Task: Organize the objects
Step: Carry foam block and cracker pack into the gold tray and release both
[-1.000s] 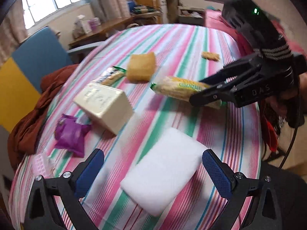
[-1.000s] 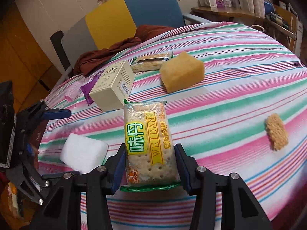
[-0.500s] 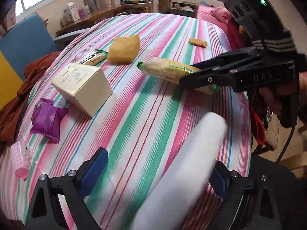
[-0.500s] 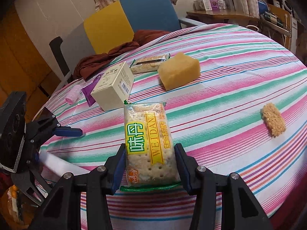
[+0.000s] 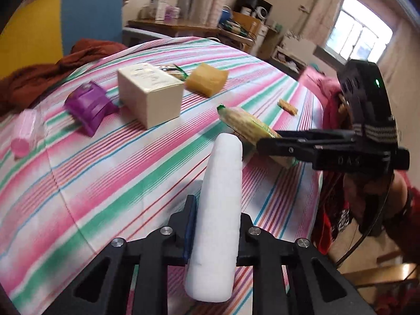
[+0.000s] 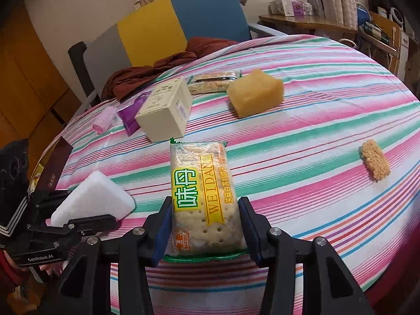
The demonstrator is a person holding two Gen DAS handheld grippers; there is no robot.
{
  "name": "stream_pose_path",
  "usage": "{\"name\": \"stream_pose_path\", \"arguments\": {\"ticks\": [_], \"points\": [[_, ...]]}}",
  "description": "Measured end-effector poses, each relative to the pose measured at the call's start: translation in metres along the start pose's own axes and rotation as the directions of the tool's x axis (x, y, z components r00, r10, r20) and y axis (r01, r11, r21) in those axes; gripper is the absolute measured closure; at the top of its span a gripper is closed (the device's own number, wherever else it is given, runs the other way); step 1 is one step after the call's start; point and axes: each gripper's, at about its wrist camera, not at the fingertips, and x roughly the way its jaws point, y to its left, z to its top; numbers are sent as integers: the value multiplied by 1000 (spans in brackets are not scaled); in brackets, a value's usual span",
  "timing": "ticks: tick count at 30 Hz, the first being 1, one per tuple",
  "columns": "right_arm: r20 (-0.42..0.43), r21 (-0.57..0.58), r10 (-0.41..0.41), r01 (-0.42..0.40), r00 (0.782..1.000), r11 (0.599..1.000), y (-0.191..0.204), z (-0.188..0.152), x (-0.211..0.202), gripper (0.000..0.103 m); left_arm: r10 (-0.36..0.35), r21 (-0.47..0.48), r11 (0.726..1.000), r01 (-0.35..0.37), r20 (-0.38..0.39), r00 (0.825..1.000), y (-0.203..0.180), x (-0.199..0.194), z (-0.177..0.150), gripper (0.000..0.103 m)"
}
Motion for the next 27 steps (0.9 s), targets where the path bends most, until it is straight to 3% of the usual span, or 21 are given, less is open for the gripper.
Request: {"name": "stream_pose_path", "arguments": {"ticks": [4, 9, 17, 22, 27], "points": [[1, -29, 15, -15, 1000, 999, 18, -2, -6, 54, -5, -69, 998, 9, 64, 998, 2, -23, -13, 82], [-2, -79, 53, -53, 999, 995, 52, -1, -11, 54, 3, -156, 987, 26, 182, 983, 3, -63, -33, 82], [-20, -202, 134, -135, 991, 970, 133, 1, -12, 54, 115, -275, 961, -29, 303, 946, 28, -137, -73, 82], [-45, -270, 182, -187, 982, 945, 186, -3, -8, 54, 196, -420, 907, -22, 376, 905, 62, -185, -107, 82], [-58, -315, 251, -257, 966, 914, 237, -5, -9, 54, 310, -509, 857, -83, 380, 871, 93, -224, -136, 81]]}}
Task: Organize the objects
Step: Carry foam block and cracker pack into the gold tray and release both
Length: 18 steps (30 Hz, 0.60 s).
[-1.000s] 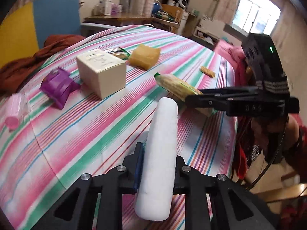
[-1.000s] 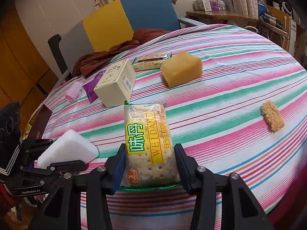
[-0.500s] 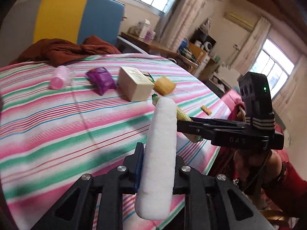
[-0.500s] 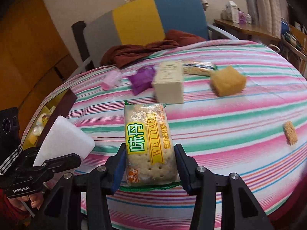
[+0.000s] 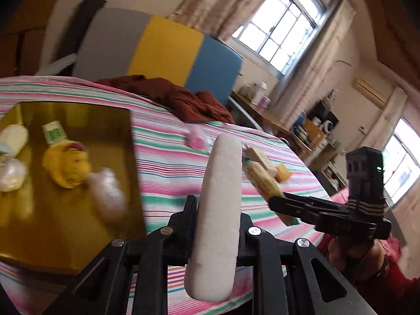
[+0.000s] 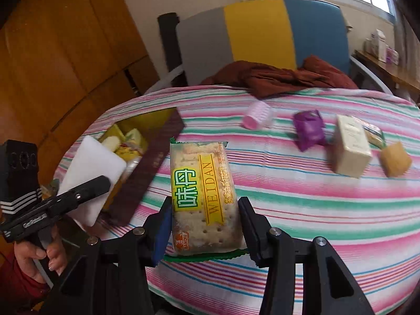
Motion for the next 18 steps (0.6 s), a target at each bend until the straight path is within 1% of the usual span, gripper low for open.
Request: {"name": "stream_pose_path", "arguments": {"ticks": [2, 5, 7, 10, 13, 16, 18], "points": [[-1, -29, 32, -32, 1000, 999, 21, 6, 5, 54, 38, -34, 999, -37, 24, 999, 20, -12, 4, 81], [-1, -62, 71, -71, 997, 996, 47, 15, 13, 54, 110, -67, 992, -107, 38, 993, 46, -25, 9, 81], [-6, -86, 92, -92, 996, 992, 66, 22, 20, 54, 142, -98, 986, -137, 39, 989, 63, -31, 10, 81], [-17, -120, 125, -126, 992, 985, 92, 29, 30, 54, 210, -132, 970, -203, 43, 977, 86, -38, 11, 81], [-33, -161, 141, -145, 989, 976, 115, 33, 40, 54, 253, -159, 956, -246, 24, 967, 105, -41, 11, 81], [-67, -181, 149, -159, 987, 971, 134, 34, 55, 54, 258, -199, 948, -250, 16, 966, 124, -45, 11, 81], [-86, -183, 161, -174, 983, 968, 141, 36, 63, 54, 266, -202, 945, -258, 12, 964, 131, -44, 11, 81]]}}
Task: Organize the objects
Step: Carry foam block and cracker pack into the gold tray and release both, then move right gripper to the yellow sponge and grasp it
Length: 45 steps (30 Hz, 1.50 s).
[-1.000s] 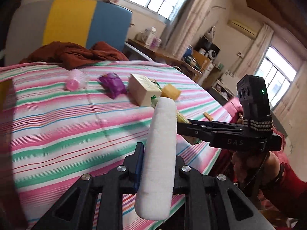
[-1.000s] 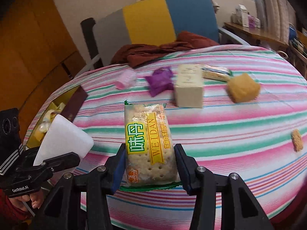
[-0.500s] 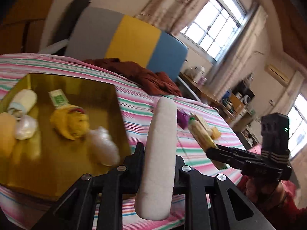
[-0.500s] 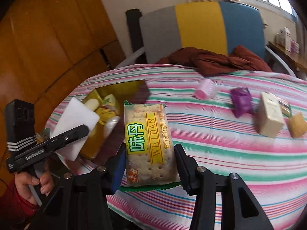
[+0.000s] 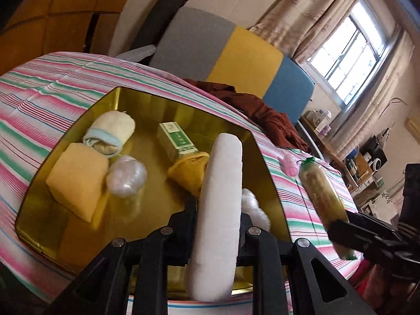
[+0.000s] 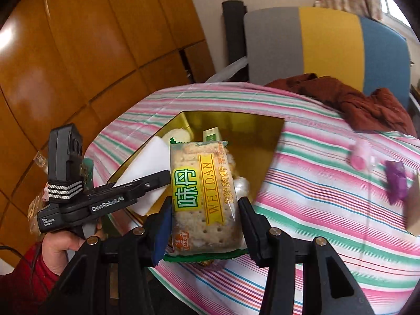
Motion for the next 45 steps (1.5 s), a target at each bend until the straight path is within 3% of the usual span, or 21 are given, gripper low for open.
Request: {"name": "stream_pose_path", "arguments": {"ticks": [6, 7, 8, 9, 10, 11, 14, 17, 21, 28, 33, 39, 45], "points": [[-47, -11, 8, -8, 999, 1000, 12, 5, 25, 54, 27, -12, 1000, -28, -16, 999, 6, 4, 1, 81], [-52, -9, 13, -13, 999, 1000, 10, 7, 32, 54, 30, -14, 999, -31, -19, 999, 6, 4, 1, 74], [-58, -9, 14, -14, 998, 1000, 10, 8, 35, 54, 36, -19, 999, -36, -15, 999, 7, 4, 1, 55], [-64, -8, 9, -10, 998, 1000, 11, 8, 38, 53, 38, -25, 999, -38, -9, 999, 8, 3, 1, 43], [-65, -4, 8, -8, 998, 1000, 11, 8, 40, 52, 31, -40, 999, -31, 6, 999, 9, 0, 0, 23], [-61, -5, 11, -12, 998, 1000, 11, 8, 42, 52, 24, -54, 998, -23, 18, 1000, 10, -1, 1, 12], [-47, 4, -15, 15, 999, 1000, 10, 9, 39, 52, 29, -89, 996, -24, 55, 998, 13, -9, 4, 10], [-35, 21, -1, 1, 999, 1000, 5, 6, 30, 52, 112, -93, 990, -102, 113, 987, 12, -23, 7, 6], [-17, 30, 2, -2, 1000, 1000, 1, 2, 21, 52, 212, -147, 971, -187, 182, 960, 14, -38, 10, 0], [10, 51, 0, 0, 1000, 999, -3, -2, 8, 52, 293, -124, 955, -270, 229, 928, 2, -46, 12, 0], [54, 61, -60, 57, 997, 997, -10, -5, -7, 52, 259, -48, 966, -256, 244, 935, -23, -45, 8, 0], [171, 55, -205, 198, 964, 979, -21, -15, -34, 52, 168, 34, 983, -181, 238, 957, -56, -43, 0, 0], [142, 116, -272, 257, 952, 960, -58, -31, -41, 52, 129, 98, 983, -152, 213, 968, -91, -36, -11, 0]]}}
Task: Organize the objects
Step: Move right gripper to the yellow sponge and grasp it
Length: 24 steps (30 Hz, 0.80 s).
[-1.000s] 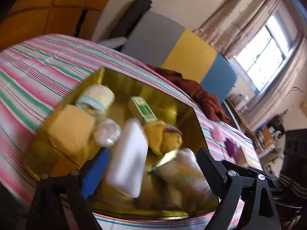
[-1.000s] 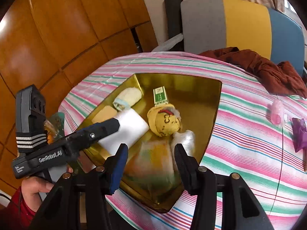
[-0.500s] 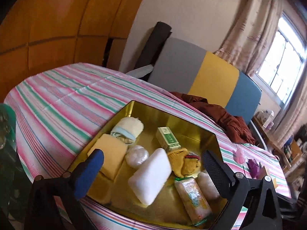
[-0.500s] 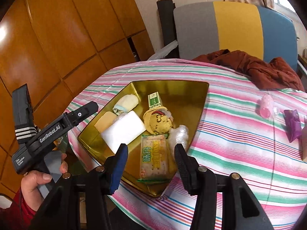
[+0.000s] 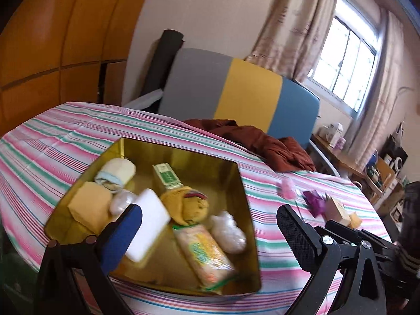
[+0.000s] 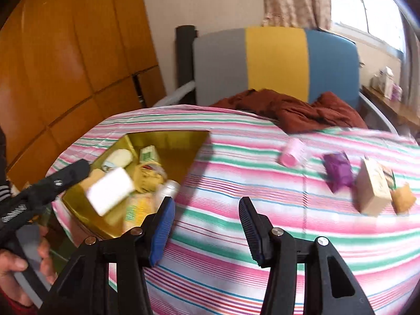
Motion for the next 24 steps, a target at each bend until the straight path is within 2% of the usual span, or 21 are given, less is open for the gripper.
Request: {"name": "stream_pose_path", "arguments": {"ticks": [6, 9, 15, 20, 24], "points": [[-84, 102, 21, -13, 996, 995, -51, -27, 9, 52, -76, 58, 995, 79, -55, 996, -41, 11, -12, 0], [-101, 114, -30, 41, 994, 993, -70, -40, 8, 52, -116, 100, 987, 126, -96, 989, -70, 20, -19, 0], [-74, 179, -155, 166, 985, 970, -122, -49, -8, 52, -182, 170, 963, 211, -169, 969, -120, 31, -37, 0], [-85, 287, -274, 286, 958, 914, -176, -55, -20, 52, -210, 169, 954, 248, -212, 954, -138, 41, -46, 0], [-94, 354, -298, 312, 950, 882, -206, -62, -27, 52, -216, 152, 954, 258, -245, 945, -146, 49, -53, 0]]}}
